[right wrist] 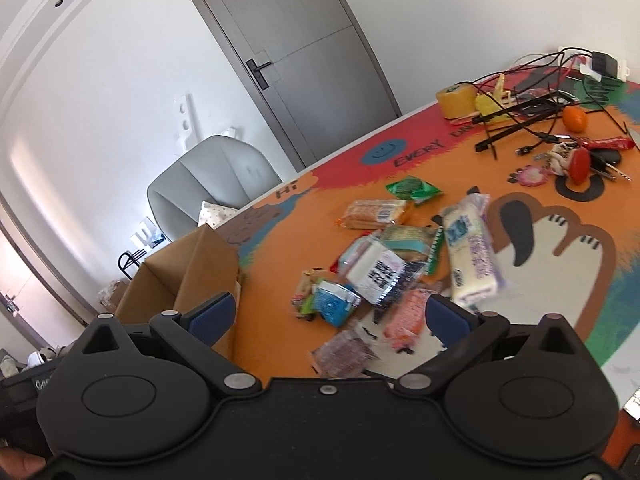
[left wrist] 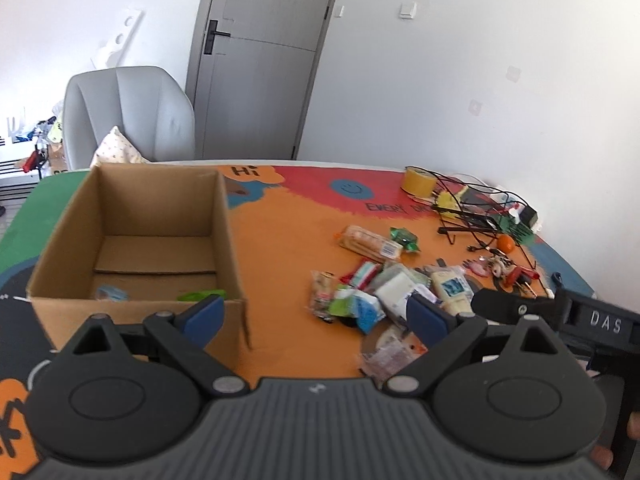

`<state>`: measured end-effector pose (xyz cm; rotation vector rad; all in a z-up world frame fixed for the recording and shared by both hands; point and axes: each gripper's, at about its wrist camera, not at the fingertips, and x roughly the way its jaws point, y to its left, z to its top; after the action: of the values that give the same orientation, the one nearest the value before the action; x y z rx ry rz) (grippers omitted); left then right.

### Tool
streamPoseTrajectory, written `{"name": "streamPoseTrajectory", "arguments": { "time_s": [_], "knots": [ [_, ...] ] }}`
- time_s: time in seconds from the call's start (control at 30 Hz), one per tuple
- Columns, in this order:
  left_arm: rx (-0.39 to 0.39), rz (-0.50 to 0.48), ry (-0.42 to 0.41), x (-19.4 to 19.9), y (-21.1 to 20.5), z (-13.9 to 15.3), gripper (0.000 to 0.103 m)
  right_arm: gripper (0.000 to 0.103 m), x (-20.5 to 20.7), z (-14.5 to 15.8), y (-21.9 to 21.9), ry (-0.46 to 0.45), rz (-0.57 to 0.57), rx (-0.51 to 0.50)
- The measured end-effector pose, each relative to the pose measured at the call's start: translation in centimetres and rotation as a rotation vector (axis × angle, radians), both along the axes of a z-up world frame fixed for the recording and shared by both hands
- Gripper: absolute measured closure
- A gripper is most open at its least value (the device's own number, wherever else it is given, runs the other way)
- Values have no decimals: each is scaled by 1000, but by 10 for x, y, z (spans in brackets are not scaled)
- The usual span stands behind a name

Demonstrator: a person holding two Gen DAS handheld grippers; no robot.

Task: Organize snacks
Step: 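Grasp the pink pastry packet with the right tool while the left tool grasps another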

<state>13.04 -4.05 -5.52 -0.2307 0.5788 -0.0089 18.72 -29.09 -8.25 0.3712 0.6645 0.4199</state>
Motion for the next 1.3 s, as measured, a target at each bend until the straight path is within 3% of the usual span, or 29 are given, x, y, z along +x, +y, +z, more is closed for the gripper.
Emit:
{"name": "streamPoseTrajectory", "arguments": {
  "time_s": [0.63, 0.77, 0.9, 1.0, 1.3],
  "knots": [
    [-24, -62, 32, 26, -43, -36, 9, 1, 7, -43, -43, 36, -39, -21],
    [-30, -87, 56, 35, -49, -50, 17, 14, 11, -54, -42, 46, -26, -9],
    [-45, -108, 97, 45, -52, -65, 31, 28, 16, -63, -40, 54, -10, -5],
    [-51, -118, 117, 53, -54, -74, 33, 35, 21, -70, -42, 71, -12, 3],
    [-25, -144, 139, 71, -63, -93, 33, 37, 29, -77, -48, 82, -35, 26]
  ]
}}
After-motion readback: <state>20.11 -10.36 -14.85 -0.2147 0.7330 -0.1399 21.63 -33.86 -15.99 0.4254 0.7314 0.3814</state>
